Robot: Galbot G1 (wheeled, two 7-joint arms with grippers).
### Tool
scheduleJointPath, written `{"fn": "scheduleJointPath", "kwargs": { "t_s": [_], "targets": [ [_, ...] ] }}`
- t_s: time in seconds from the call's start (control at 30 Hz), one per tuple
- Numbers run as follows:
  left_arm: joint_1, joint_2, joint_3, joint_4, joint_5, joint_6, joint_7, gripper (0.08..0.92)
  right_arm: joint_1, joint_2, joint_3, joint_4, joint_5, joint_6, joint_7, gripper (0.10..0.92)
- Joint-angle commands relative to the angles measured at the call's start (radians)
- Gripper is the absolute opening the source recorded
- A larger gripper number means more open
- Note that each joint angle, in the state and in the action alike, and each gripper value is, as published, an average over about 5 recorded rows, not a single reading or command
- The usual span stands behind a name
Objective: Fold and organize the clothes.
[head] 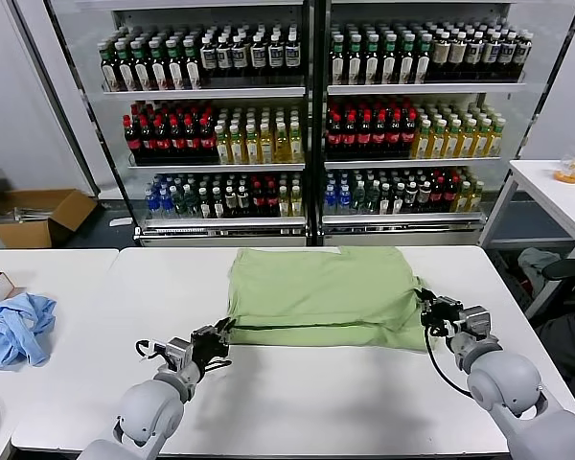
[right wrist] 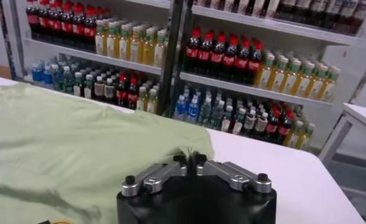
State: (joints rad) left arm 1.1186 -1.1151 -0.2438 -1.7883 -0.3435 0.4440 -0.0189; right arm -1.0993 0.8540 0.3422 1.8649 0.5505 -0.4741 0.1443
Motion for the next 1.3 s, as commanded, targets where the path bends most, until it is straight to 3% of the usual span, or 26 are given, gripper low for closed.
{"fn": "scheduleJointPath", "kwargs": {
  "t_s": [0.03,0.47,0.6,0.73,0.9,1.3],
  "targets": [
    [-0.009,-0.004,0.001,0.012,0.003,0.002,-0.003,0.391,-0.088,0.011,0.056,0.042,-0.023,-0.005,0.011,0.447],
    [0.090,-0.024,-0.060,-0.033,-0.001,-0.021,-0.042,0.760,-0.159,0.042,0.106,0.017,0.147,-0.105,0.088,0.794],
    [0.105,-0.039,-0.062,-0.046,-0.001,-0.018,-0.046,0.816,-0.148,0.052,0.078,-0.007,0.167,-0.105,0.095,0.820],
    [0.087,-0.049,-0.050,-0.013,-0.008,-0.002,-0.045,0.822,-0.137,0.056,0.050,-0.021,0.187,-0.104,0.102,0.817],
    [0.058,-0.059,-0.031,0.026,-0.026,0.031,-0.059,0.742,-0.134,0.057,0.031,-0.020,0.204,-0.104,0.107,0.724],
    [0.059,-0.054,-0.026,0.021,-0.091,0.053,-0.037,0.395,-0.135,0.025,0.023,-0.013,0.229,-0.100,0.097,0.377]
  ]
}}
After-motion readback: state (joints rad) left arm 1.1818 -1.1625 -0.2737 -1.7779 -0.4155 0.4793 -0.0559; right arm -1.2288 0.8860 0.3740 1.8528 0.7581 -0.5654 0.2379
